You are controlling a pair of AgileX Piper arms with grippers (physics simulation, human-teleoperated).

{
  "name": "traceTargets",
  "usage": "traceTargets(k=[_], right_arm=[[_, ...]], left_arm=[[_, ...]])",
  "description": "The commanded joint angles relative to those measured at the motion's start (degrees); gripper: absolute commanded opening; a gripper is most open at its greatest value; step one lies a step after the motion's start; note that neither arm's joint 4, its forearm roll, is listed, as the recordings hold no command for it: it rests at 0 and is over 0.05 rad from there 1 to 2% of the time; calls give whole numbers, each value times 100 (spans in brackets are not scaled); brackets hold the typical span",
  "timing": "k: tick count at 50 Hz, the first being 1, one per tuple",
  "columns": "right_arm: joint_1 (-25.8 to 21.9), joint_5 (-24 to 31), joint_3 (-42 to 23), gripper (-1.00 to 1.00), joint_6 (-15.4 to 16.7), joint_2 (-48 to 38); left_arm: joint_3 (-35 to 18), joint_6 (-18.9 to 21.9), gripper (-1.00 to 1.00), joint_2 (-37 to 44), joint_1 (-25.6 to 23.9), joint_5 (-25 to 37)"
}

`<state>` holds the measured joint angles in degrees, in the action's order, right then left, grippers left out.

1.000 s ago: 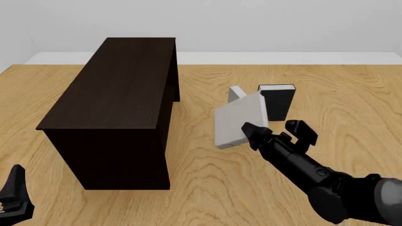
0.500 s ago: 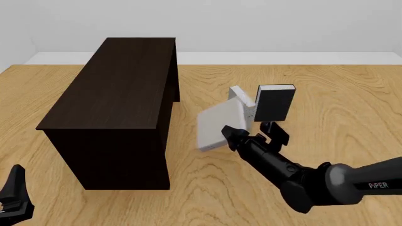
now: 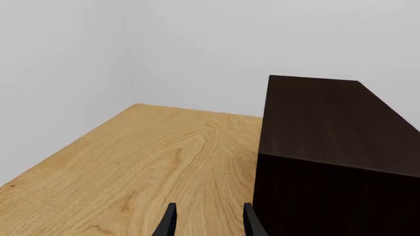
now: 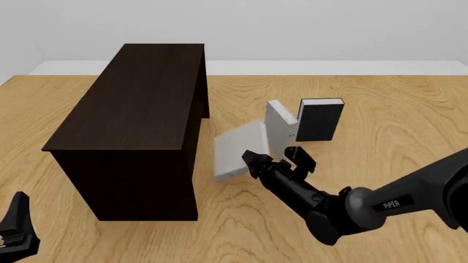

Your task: Pick up the book on the right and place it under the cabinet shelf.

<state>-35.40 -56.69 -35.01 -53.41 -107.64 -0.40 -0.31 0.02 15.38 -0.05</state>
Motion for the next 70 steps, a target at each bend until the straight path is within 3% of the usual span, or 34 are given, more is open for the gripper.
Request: traceTargets(k=[1,29,60,61,70], right_arm=[[-112,-314,-198,-100,-295,-264],[-115,-943,-290,-100,-546,-1200],[-85,-1061,-335,-100,-547,-1629],[-89,-1068,-331,100,-545,-1637],[-55,-1029,-300,100,-499,-1654]], left_arm=[[7,4,100,0,1,0],[-12,6,100,0,1,24],[24,8,100,0,2,-10],[14,8,100,0,2,0],[15,7,100,0,2,-4]])
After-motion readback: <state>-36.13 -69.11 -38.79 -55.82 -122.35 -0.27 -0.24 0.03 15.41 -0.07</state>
